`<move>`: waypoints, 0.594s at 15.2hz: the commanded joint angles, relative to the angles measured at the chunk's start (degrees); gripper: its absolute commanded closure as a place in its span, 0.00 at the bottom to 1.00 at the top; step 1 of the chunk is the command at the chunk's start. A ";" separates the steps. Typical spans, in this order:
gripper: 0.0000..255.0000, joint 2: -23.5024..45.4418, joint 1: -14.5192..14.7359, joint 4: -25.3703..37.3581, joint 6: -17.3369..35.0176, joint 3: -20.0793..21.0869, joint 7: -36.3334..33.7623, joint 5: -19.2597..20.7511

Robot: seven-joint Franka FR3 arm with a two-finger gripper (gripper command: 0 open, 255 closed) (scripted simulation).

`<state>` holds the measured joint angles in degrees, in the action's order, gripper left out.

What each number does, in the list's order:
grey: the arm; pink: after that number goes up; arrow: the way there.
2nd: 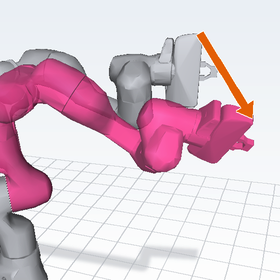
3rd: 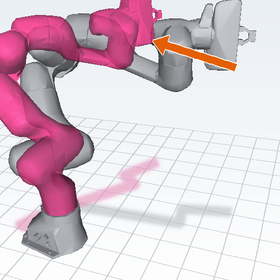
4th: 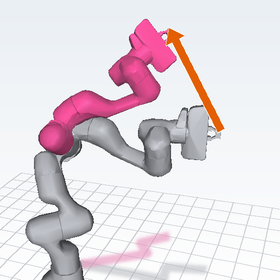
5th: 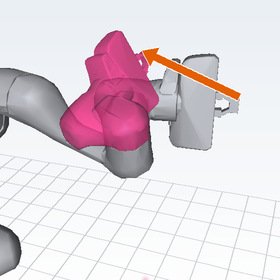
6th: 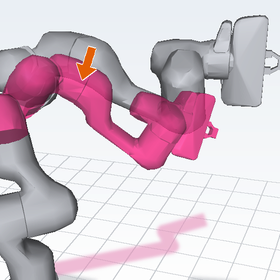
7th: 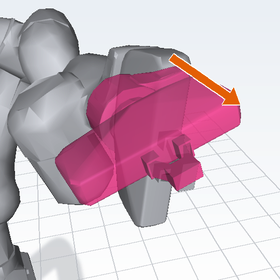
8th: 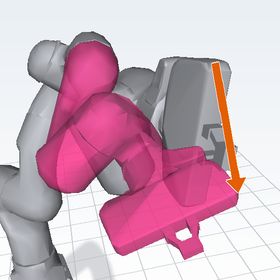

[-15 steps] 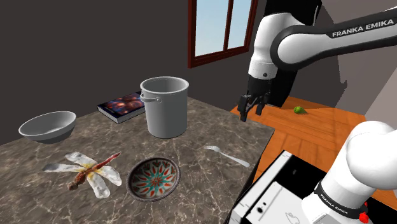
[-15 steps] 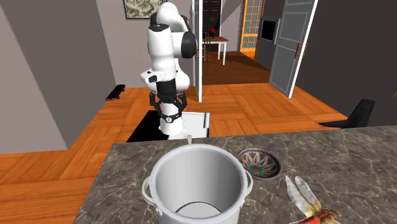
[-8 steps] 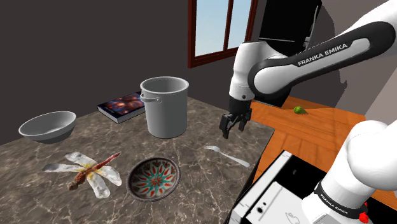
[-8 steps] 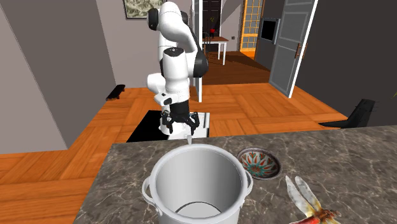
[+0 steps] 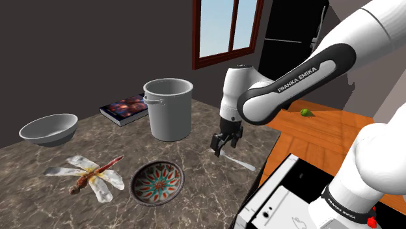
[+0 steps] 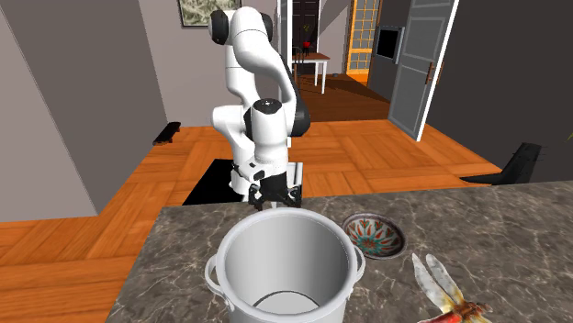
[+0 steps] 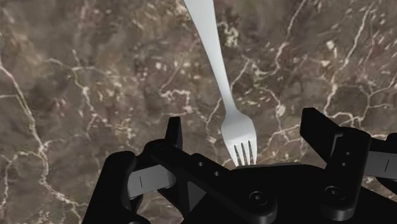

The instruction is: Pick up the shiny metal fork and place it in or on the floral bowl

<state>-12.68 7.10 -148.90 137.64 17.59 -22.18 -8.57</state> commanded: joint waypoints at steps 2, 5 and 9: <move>0.00 2.27 -0.09 -0.73 3.04 0.38 -0.42 0.40; 0.00 4.18 -0.21 -1.26 5.45 0.64 -0.80 0.87; 0.00 4.18 -0.21 -1.26 5.45 0.63 -0.80 0.87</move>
<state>-8.54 6.89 -150.16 143.04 18.22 -22.96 -7.71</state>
